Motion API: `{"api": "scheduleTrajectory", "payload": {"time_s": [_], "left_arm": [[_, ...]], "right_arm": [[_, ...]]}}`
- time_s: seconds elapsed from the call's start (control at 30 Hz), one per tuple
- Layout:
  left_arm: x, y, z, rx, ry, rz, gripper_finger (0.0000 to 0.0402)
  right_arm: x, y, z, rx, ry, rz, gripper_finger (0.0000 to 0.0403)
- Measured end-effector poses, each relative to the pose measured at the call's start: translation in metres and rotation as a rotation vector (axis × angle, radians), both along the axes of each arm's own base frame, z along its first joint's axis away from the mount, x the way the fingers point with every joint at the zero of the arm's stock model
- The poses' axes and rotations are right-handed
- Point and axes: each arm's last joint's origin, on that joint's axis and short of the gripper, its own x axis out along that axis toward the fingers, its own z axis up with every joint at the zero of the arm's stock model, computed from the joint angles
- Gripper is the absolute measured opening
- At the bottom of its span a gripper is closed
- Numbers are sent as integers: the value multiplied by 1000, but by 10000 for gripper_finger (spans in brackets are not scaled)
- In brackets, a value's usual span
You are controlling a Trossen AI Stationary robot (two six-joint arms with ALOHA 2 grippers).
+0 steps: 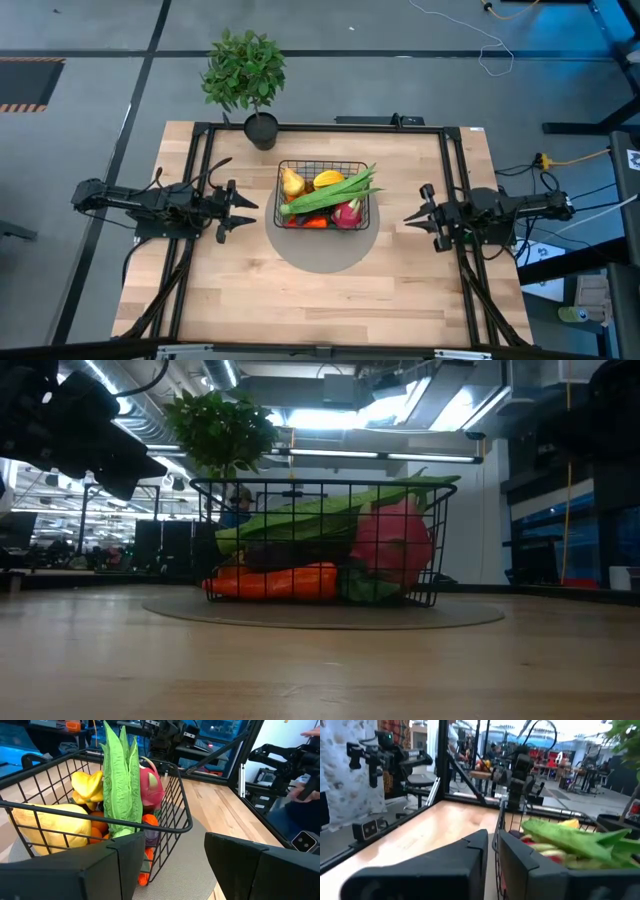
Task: Build produce basket
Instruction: Return to Home Position
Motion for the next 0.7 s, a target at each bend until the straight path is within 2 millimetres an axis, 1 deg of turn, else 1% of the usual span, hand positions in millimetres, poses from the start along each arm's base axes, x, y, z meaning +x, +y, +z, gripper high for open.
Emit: {"api": "scheduleTrajectory", "payload": {"time_s": [0.7], "left_arm": [[0, 0, 0, 0, 0, 0, 195]], "right_arm": [[0, 0, 1, 2, -10, -1, 51]]}}
